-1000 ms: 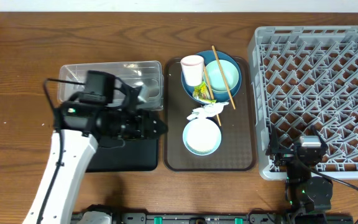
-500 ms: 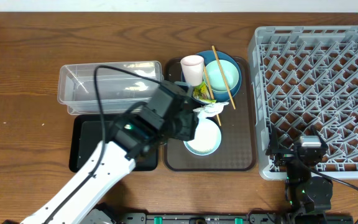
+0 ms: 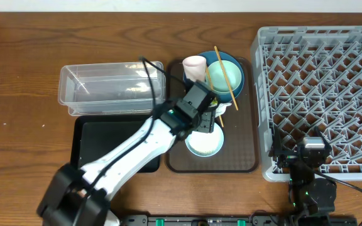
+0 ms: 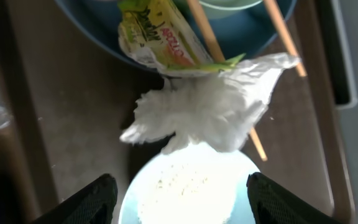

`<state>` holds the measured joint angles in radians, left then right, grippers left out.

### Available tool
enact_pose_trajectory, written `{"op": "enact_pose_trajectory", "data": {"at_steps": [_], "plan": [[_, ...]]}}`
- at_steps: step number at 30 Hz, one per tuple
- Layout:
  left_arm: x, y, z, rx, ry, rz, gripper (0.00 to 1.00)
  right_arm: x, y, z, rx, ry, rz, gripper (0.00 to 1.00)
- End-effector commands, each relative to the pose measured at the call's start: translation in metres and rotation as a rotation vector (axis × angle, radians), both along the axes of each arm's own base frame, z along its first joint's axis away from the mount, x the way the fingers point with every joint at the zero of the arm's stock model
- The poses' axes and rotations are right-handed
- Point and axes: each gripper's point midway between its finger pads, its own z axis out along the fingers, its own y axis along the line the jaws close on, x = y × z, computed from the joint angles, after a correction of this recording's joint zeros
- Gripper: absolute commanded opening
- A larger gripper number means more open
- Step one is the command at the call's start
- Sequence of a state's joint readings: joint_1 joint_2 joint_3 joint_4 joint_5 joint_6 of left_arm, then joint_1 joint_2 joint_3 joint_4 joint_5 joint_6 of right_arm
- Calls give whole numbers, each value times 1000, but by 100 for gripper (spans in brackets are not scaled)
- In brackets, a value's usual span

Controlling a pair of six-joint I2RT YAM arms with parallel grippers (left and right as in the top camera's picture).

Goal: Sort waste into correct bins and load items into the dishwasher rack
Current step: 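Reach the left gripper to the white tissue on the tray and grasp it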

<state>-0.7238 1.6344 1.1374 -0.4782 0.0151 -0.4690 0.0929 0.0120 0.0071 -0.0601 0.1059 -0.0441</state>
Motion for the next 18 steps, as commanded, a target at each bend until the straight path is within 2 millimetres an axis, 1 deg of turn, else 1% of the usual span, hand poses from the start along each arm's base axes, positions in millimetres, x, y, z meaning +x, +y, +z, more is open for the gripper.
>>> {"op": "enact_pose_trajectory", "data": {"at_steps": [1, 5, 18], "plan": [[7, -5, -7, 4, -5, 11, 71, 0, -3, -1, 12, 0, -18, 99], [11, -10, -18, 3, -2, 8, 71, 0, -3, -1, 12, 0, -17, 99], [23, -20, -41, 0, -5, 8, 72, 0, -3, -1, 12, 0, -17, 99]]}}
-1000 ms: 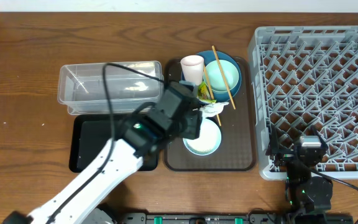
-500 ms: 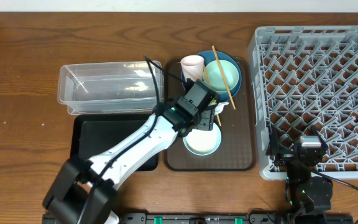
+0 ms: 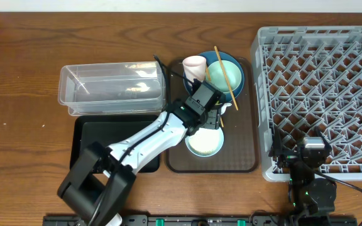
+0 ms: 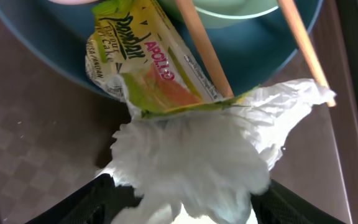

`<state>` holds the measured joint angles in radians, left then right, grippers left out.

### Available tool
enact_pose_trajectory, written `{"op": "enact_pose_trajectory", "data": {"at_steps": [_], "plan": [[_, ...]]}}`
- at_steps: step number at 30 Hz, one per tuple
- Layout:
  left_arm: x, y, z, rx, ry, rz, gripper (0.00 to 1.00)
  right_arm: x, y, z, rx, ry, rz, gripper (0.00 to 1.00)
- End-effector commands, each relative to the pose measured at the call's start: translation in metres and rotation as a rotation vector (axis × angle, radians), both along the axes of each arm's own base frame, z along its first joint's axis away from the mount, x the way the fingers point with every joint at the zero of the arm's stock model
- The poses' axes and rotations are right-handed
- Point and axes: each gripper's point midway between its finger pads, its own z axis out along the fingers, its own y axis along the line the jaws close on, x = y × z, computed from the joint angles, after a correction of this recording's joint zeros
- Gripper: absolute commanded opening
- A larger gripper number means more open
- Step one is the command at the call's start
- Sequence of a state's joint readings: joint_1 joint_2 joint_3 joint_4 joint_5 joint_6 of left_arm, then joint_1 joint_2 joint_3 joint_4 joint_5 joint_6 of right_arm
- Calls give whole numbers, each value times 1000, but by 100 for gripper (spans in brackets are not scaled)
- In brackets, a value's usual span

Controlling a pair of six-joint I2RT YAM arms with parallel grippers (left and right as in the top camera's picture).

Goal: Sort waste into correct bins and load items into the dishwasher rack
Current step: 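Reach the left gripper to the white tissue on the tray and grasp it, then carry the tissue with the left gripper into the clear bin and release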

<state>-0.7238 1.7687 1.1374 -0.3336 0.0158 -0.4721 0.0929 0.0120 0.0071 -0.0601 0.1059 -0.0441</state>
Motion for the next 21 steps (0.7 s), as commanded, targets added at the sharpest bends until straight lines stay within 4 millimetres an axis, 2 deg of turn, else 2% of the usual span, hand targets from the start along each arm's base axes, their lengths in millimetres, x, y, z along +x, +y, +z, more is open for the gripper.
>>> {"op": "enact_pose_trajectory", "data": {"at_steps": [1, 9, 21], "plan": [[3, -2, -6, 10, 3, 6, 71, 0, -3, -1, 13, 0, -17, 99], [3, -2, -7, 12, 4, 6, 54, 0, -3, -1, 13, 0, -17, 99], [2, -1, -9, 15, 8, 6, 53, 0, -3, -1, 12, 0, -17, 99]]}}
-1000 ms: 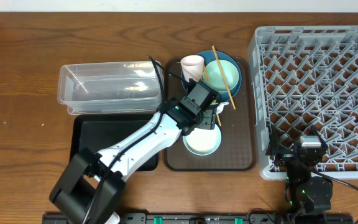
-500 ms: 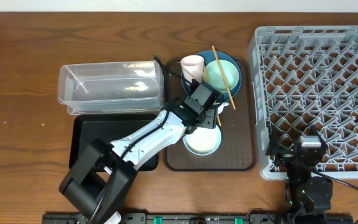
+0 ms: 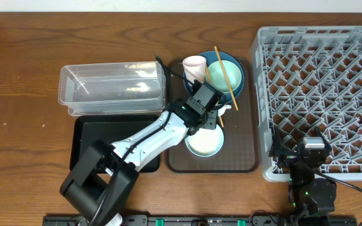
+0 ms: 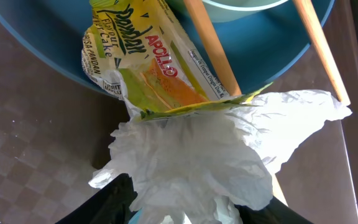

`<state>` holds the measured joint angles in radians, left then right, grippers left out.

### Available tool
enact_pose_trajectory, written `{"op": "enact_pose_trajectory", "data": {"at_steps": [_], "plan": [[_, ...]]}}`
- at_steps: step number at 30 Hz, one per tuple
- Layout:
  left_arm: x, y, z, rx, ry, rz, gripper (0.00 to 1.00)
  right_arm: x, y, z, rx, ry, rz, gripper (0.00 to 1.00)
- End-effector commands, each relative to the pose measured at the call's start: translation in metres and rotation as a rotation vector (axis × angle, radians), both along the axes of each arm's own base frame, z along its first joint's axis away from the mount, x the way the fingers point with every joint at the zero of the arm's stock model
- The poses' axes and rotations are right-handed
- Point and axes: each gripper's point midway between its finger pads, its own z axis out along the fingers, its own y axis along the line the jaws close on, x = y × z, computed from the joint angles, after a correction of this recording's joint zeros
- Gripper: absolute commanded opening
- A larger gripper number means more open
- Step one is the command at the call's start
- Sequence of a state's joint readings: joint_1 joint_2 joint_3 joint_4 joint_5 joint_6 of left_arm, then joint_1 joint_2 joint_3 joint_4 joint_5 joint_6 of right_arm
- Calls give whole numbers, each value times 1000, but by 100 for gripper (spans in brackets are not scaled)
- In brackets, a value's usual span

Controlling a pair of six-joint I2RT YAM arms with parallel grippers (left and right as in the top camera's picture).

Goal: Sort waste into correct bins and load items into the dishwasher rack
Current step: 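Carry the tissue with the left gripper into the clear bin and release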

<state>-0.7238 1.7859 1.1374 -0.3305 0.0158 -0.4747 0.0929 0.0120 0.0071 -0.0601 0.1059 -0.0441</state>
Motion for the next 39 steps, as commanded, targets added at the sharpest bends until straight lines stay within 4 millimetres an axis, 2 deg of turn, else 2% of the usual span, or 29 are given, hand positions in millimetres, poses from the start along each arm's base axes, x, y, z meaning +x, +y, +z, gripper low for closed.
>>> {"op": "enact_pose_trajectory", "data": {"at_steps": [1, 7, 13, 18, 25, 27, 31, 39], "plan": [[2, -1, -3, 8, -3, 4, 51, 0, -3, -1, 12, 0, -18, 99], [0, 0, -4, 11, 1, 4, 39, 0, -3, -1, 13, 0, -18, 99], [0, 1, -5, 12, 2, 4, 35, 0, -3, -1, 12, 0, -17, 99], [0, 1, -5, 13, 1, 4, 27, 0, -3, -1, 12, 0, -18, 99], [4, 5, -4, 34, -18, 21, 6, 0, -3, -1, 12, 1, -17, 99], [4, 5, -3, 31, -20, 21, 7, 0, -3, -1, 12, 0, -17, 99], [7, 3, 12, 7, -48, 21, 6, 0, -3, -1, 12, 0, -17, 99], [2, 11, 82, -78, -160, 32, 6, 0, -3, -1, 13, 0, -18, 99]]}}
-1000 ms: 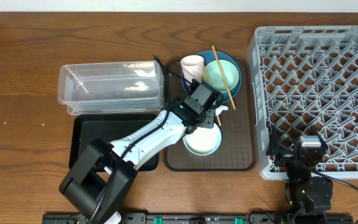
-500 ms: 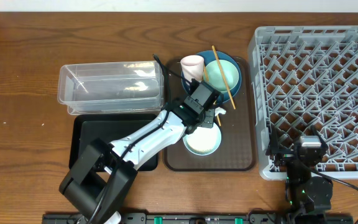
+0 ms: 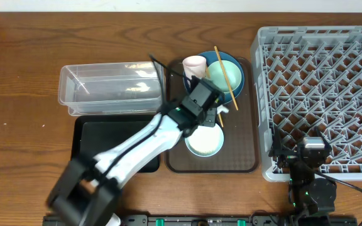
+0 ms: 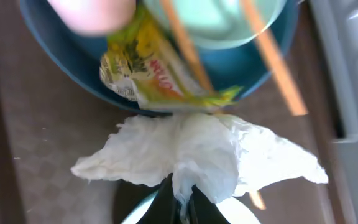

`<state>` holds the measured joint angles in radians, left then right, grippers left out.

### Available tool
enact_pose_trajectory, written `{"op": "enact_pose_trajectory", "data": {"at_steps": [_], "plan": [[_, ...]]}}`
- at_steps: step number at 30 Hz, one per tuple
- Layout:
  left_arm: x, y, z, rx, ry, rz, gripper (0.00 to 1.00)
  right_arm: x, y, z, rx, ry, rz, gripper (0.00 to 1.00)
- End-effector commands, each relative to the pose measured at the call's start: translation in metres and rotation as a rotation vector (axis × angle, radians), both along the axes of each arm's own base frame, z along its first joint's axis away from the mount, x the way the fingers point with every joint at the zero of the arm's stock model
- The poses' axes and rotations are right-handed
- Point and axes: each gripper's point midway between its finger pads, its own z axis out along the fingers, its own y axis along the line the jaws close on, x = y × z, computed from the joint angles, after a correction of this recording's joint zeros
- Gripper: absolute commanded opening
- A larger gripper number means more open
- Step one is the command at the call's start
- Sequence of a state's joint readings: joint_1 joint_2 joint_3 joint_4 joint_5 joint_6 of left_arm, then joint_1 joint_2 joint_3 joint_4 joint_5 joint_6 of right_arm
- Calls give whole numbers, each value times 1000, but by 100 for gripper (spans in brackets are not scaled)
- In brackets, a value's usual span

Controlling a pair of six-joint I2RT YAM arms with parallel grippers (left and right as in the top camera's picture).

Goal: Sort waste into correct bins and load items into the dishwasher rack
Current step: 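Carry the tissue with the left gripper into the clear bin and release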

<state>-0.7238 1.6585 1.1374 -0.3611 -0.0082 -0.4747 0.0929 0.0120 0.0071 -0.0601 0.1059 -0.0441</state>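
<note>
My left gripper (image 4: 180, 208) is shut on a crumpled white tissue (image 4: 191, 155), which hangs spread out just in front of the blue plate (image 4: 92, 74). A yellow-green snack wrapper (image 4: 148, 74) lies on the plate's near rim, beside a pink cup (image 3: 194, 64), a pale green bowl (image 3: 224, 75) and wooden chopsticks (image 3: 225, 69). A small pale bowl (image 3: 205, 141) sits under the gripper on the brown tray (image 3: 244, 157). The right gripper (image 3: 312, 152) rests by the rack's near edge; its jaws are too small to read.
A clear plastic bin (image 3: 112, 88) stands left of the tray, with a black bin (image 3: 105, 144) in front of it. The grey dishwasher rack (image 3: 322, 81) fills the right side. A chopstick sticks out over the tray under the tissue.
My left jaws, open around the tissue before, are now shut on it. The tissue has come a little away from the wrapper and plate rim and hangs spread. The right arm is unchanged.
My left gripper was open over the small bowl, short of the tissue. It was then closer, with the tissue and wrapper filling the view, then lower with the jaws around the tissue. Now it grips the tissue, drawn slightly back.
</note>
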Motion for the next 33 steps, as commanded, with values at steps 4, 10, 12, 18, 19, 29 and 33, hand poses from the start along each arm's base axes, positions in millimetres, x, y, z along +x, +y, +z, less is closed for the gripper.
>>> {"op": "enact_pose_trajectory", "data": {"at_steps": [4, 10, 12, 18, 19, 29, 33], "plan": [[-1, 25, 64, -12, -142, 55, 6, 0, -3, -1, 13, 0, -18, 99], [1, 51, 94, -19, -203, 96, 6, 0, -3, -1, 12, 0, -18, 99], [7, 65, 100, -16, -216, 136, 6, 0, -3, -1, 12, 1, -17, 99], [32, 119, 99, 30, -224, 293, 7, 0, -3, -1, 13, 1, -17, 99], [36, 129, 98, 36, -220, 320, 6, 0, -3, -1, 13, 1, -17, 99], [60, 205, 76, 89, -165, 520, 6, 0, -3, -1, 12, 1, -17, 99], [66, 218, 53, 121, -112, 553, 6, 0, -3, -1, 12, 1, -17, 99]]}}
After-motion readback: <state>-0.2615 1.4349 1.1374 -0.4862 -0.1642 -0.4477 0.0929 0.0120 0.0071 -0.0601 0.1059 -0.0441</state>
